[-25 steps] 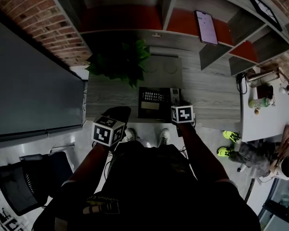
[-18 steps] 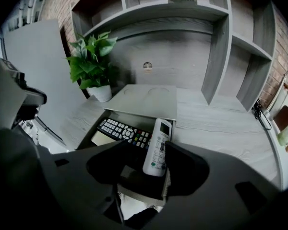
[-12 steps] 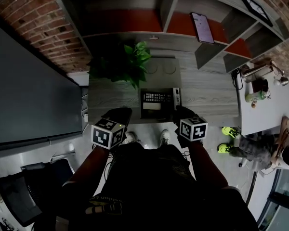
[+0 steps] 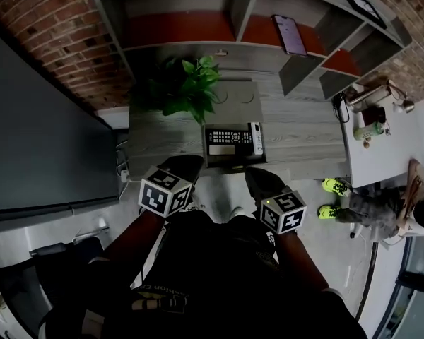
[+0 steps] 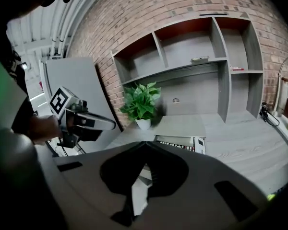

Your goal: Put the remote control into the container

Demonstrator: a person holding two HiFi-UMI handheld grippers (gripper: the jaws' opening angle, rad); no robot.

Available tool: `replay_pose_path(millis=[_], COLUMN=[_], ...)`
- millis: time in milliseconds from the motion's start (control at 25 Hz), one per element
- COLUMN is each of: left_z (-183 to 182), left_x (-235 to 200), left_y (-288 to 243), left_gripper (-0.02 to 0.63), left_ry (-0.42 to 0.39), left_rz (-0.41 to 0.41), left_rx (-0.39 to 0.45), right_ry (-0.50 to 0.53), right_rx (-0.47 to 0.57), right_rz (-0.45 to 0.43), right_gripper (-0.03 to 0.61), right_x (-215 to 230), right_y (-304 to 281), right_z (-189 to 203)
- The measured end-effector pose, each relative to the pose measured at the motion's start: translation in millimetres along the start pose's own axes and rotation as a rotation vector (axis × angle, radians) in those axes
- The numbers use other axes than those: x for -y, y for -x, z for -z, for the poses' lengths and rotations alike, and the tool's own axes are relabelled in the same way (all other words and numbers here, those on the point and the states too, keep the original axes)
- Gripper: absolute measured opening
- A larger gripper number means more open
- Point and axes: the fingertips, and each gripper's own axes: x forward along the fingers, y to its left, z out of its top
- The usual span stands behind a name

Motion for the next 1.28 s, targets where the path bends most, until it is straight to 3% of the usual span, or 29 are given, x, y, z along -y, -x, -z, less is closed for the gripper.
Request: replay_pose_path(millis=[400,640,760,1000,1280], left_z=[10.8,13.8,32.7,72.0,111.9], left_x=[35.4,95.0,131.0,195.5,236.4], left_y=[25.1,31.3,33.5,49.2,69.8], left_gripper=[0.006,0.006,0.006,0.006,0.006], left_ry=[0.039,0.06,0.057,0.132,0.176], left_rz=[-0.084,-0.132,-0.154,-0.209,-0.285], left_rx=[0.067,0.133,0.136,0.174,0.171], right_ry=[0.012,0.027,0.028,-0.035,-0.003], right_rx=[0.026,0.068,0.078,0.054,0.028], right_rz=[-0.081,-0.146,-0.172,-0.267,-0.31], right_gripper=[0.008,0.008,0.008,0.008,0.008], right_x=[-5.7,-4.6,-0.3,-1.7,-5.7], right_y=[50.6,104.9,130.9,178.4,201.1], right_z=[5.8,15.4,31.6,68.8,99.5])
